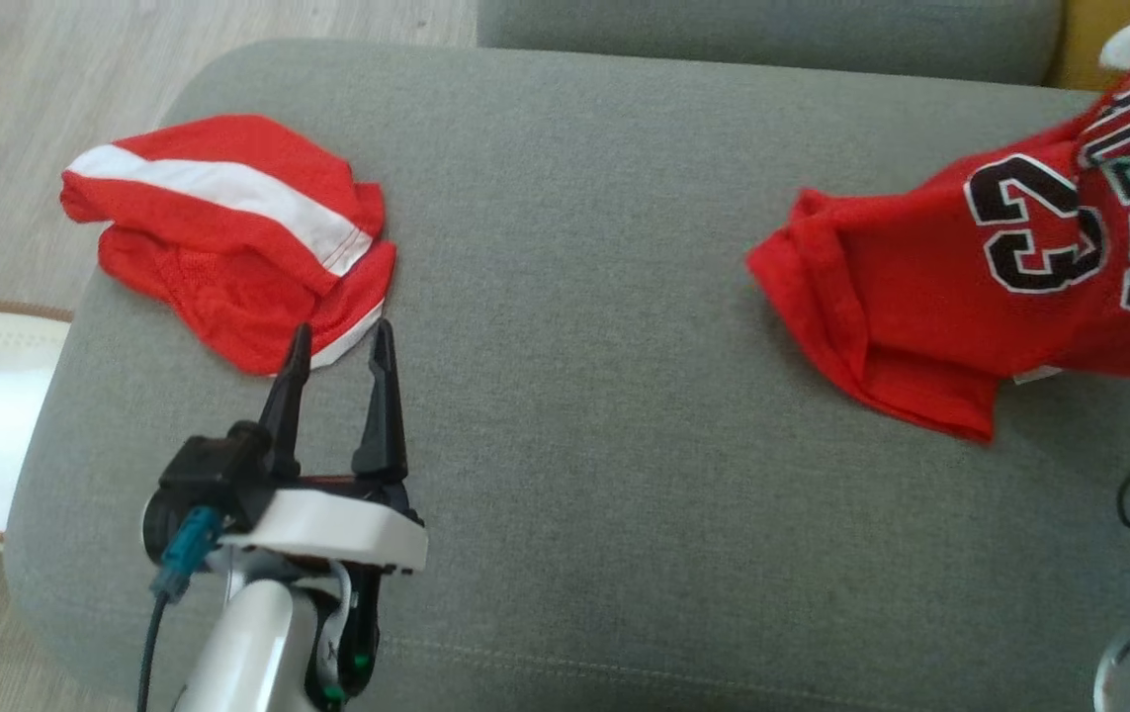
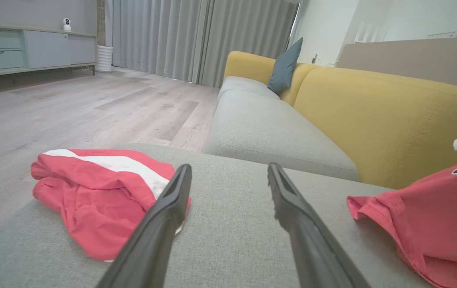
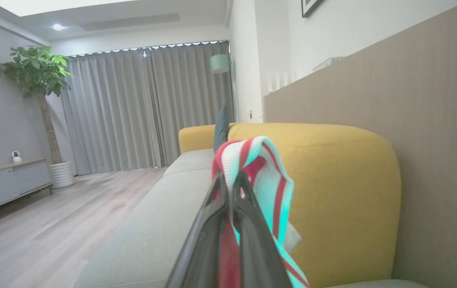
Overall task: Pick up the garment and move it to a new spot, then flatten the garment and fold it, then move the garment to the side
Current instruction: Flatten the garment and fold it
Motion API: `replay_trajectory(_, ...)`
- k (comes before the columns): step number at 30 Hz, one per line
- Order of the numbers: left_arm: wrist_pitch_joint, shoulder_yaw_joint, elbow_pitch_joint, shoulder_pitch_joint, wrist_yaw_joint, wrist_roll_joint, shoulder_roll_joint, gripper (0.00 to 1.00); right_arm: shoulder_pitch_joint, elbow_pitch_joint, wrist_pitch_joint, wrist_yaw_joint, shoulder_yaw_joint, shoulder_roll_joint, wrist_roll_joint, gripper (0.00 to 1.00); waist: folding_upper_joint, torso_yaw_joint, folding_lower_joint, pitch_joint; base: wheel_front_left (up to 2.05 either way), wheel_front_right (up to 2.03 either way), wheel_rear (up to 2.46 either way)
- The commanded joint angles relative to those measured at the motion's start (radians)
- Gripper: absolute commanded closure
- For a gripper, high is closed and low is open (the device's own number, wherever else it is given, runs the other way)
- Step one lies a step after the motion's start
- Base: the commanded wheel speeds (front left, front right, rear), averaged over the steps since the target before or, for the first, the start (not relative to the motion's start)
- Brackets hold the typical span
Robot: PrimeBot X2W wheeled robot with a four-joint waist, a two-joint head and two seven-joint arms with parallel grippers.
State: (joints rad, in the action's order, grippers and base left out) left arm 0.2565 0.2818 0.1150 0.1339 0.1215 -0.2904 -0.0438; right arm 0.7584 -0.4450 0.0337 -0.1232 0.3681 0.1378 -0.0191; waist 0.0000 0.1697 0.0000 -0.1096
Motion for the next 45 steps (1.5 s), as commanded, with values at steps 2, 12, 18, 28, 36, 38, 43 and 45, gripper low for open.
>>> replay_trajectory(2,0.005,-0.028,-0.034,0.013,-0.008,0.009,-0.006,0.00,0.022,0.088,-0.010,-0.008,-0.009,0.016,-0.026,1.00,0.0000,-0.005,0.0000,0.013,0.00,0.00,0.00)
replay_trajectory(12,0.005,-0.013,-0.033,0.008,-0.014,0.007,-0.006,0.00,0.049,0.167,-0.048,-0.008,-0.249,0.059,-0.033,1.00,0.0000,0.041,0.0000,0.027,0.00,0.00,0.00)
replay_trajectory(18,0.005,0.004,-0.031,0.011,-0.013,0.004,-0.006,0.00,0.032,0.091,-0.083,-0.008,-0.567,0.074,0.055,1.00,0.0000,0.107,0.0000,0.023,0.00,0.00,0.00)
replay_trajectory(28,0.005,0.051,-0.021,0.020,-0.010,-0.011,-0.006,0.00,0.065,-0.203,-0.003,-0.008,-1.020,-0.010,0.232,0.82,0.0000,0.221,0.0000,0.003,0.00,0.00,0.00)
replay_trajectory(36,0.005,0.053,-0.022,0.015,0.006,-0.012,-0.006,0.00,0.107,-0.373,0.045,-0.008,-1.147,-0.043,0.355,0.00,0.0000,0.217,0.0000,0.012,0.00,0.00,0.00)
replay_trajectory(38,0.005,0.046,-0.024,0.015,0.007,-0.009,-0.006,0.00,0.118,-0.390,0.056,-0.008,-1.157,-0.036,0.370,0.00,0.0000,0.195,0.0000,0.017,0.00,0.00,0.00)
replay_trajectory(43,0.005,0.027,-0.033,0.017,0.005,0.000,-0.006,0.00,0.136,-0.402,0.080,-0.008,-1.149,-0.004,0.405,0.00,0.0000,0.121,0.0000,0.034,0.00,0.00,0.00)
replay_trajectory(45,0.005,0.019,-0.037,0.019,0.004,0.003,-0.006,0.00,0.135,-0.403,0.099,-0.008,-1.115,0.012,0.413,0.00,0.0000,0.090,0.0000,0.042,0.00,0.00,0.00)
